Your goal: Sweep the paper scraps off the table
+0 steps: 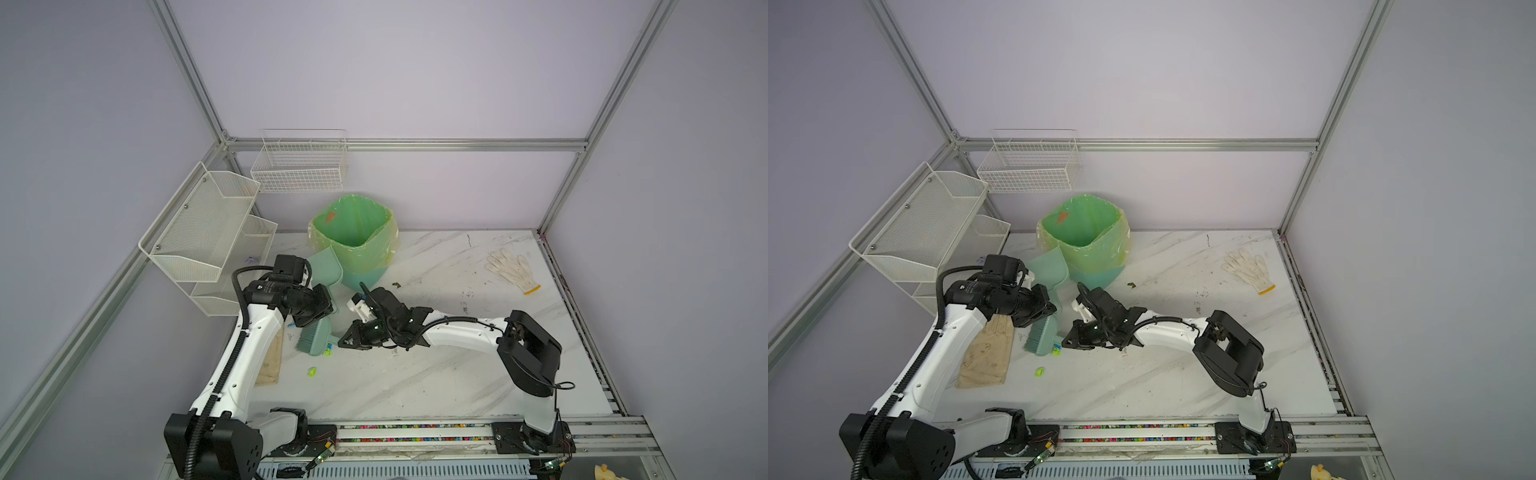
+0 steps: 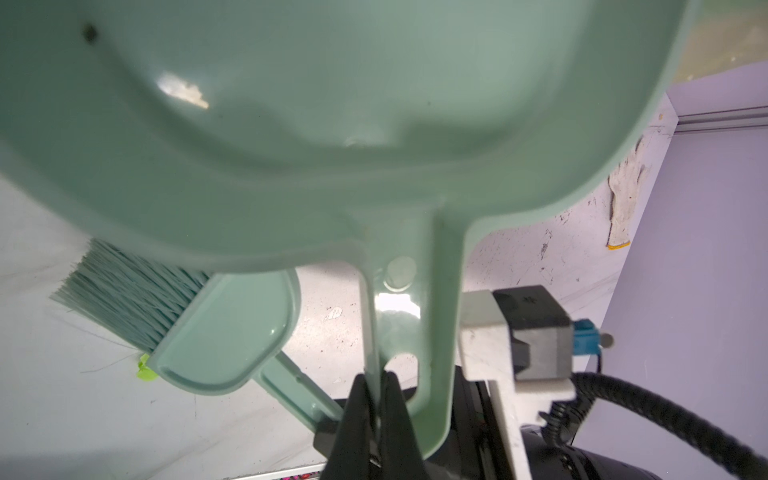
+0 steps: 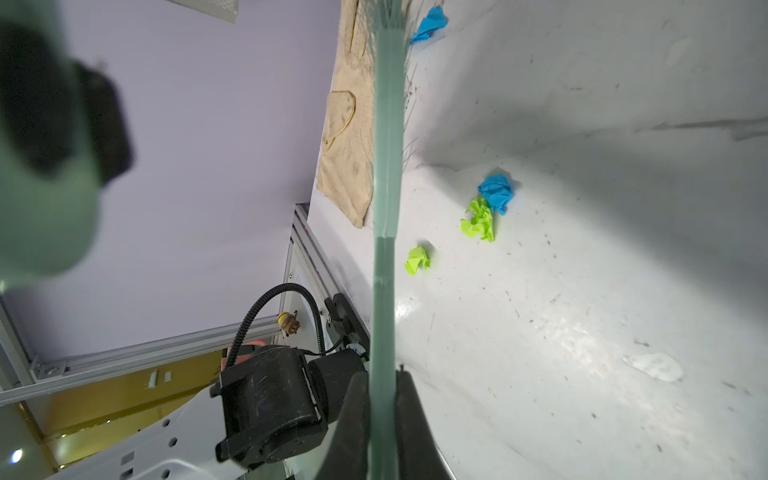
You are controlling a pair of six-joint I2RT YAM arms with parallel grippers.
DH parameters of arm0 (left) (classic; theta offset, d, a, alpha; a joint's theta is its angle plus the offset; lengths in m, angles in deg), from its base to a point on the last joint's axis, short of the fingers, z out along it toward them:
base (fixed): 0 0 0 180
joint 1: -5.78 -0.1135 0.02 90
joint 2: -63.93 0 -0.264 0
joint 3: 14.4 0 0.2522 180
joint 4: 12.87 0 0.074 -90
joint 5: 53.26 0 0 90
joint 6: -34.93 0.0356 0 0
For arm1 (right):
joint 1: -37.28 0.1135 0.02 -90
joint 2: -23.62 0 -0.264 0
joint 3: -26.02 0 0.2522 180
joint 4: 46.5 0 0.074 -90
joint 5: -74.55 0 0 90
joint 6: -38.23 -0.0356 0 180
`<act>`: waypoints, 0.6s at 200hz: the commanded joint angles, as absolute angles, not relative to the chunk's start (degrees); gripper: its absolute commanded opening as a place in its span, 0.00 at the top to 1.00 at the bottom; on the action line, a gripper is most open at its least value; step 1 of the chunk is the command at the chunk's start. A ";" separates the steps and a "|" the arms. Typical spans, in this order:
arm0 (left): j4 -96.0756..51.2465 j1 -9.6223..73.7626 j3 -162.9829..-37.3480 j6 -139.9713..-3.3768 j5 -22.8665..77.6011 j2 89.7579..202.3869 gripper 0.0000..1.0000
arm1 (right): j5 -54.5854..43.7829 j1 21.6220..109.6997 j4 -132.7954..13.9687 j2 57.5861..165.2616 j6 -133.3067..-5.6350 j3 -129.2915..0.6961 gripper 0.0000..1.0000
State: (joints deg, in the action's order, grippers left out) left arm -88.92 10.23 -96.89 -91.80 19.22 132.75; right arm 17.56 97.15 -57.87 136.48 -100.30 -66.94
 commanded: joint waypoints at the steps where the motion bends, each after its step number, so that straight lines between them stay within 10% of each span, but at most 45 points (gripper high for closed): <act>1: -90.04 9.87 -98.98 -89.70 20.02 128.18 1.00 | 19.17 96.96 -55.41 139.18 -101.71 -72.42 1.00; 120: -97.30 9.91 -100.55 -87.78 21.55 126.19 1.00 | 19.26 96.87 -50.91 154.89 -110.19 -87.69 1.00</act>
